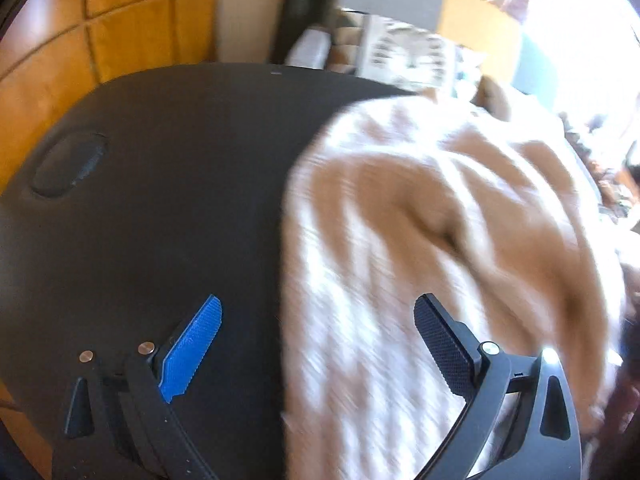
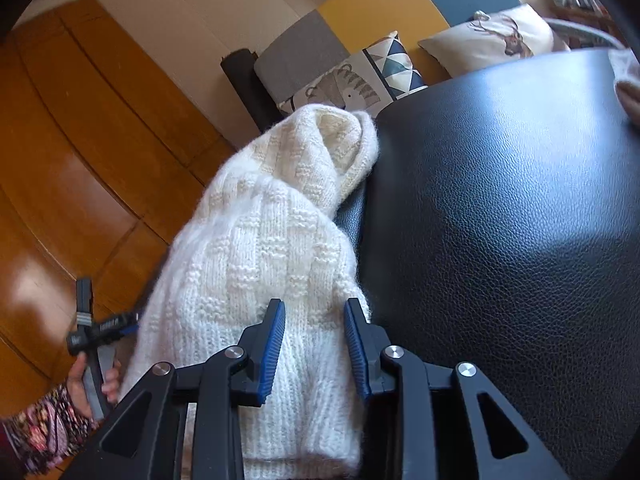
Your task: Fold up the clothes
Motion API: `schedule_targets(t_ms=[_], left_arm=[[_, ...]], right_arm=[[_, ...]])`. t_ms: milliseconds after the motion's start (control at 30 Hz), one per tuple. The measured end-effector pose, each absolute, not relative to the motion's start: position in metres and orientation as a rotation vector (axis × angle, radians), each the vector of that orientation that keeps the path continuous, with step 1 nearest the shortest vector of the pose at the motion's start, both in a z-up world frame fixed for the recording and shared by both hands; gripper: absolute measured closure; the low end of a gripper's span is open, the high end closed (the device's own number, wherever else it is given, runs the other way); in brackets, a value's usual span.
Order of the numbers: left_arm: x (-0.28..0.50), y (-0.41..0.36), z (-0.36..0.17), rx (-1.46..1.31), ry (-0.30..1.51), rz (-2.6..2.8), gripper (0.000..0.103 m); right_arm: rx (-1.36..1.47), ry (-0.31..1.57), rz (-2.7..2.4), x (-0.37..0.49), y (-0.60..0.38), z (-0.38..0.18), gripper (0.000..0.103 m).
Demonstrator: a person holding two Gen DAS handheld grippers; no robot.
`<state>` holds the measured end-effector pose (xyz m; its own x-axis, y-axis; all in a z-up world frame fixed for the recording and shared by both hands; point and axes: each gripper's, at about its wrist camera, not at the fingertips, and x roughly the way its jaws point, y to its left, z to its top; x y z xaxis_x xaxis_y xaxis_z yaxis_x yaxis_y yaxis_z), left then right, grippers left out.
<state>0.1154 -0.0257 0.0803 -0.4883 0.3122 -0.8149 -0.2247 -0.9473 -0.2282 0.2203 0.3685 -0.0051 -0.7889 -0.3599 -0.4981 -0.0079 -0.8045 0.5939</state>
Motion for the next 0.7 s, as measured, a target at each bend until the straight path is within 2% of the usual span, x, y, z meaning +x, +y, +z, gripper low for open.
schedule_targets(t_ms=[133,267,500,600,700], left_arm=[[0.125,-0.035,0.081,-1.421,-0.291,2.402,0.004],[0.123,-0.023,0.081,-1.435,-0.192,2.496,0.004],[0.113,0.028,0.084,-1.319,0.12,2.544,0.004],[0.112,0.049,0.059,-1.383,0.297,2.565,0.004],[0.118,0.042,0.049,-1.328,0.261,2.601,0.003]], right_arm=[[0.923,-0.873,-2.659,0.221,0.368,-0.004,0.075],[0.91,-0.893,-2.652,0.224,0.37,-0.003,0.075],[0.905,-0.9,-2.644,0.225,0.37,-0.003,0.075],[0.906,-0.895,-2.646,0.223,0.371,-0.004,0.075],[0.913,-0.893,-2.639,0.224,0.371,-0.003,0.075]])
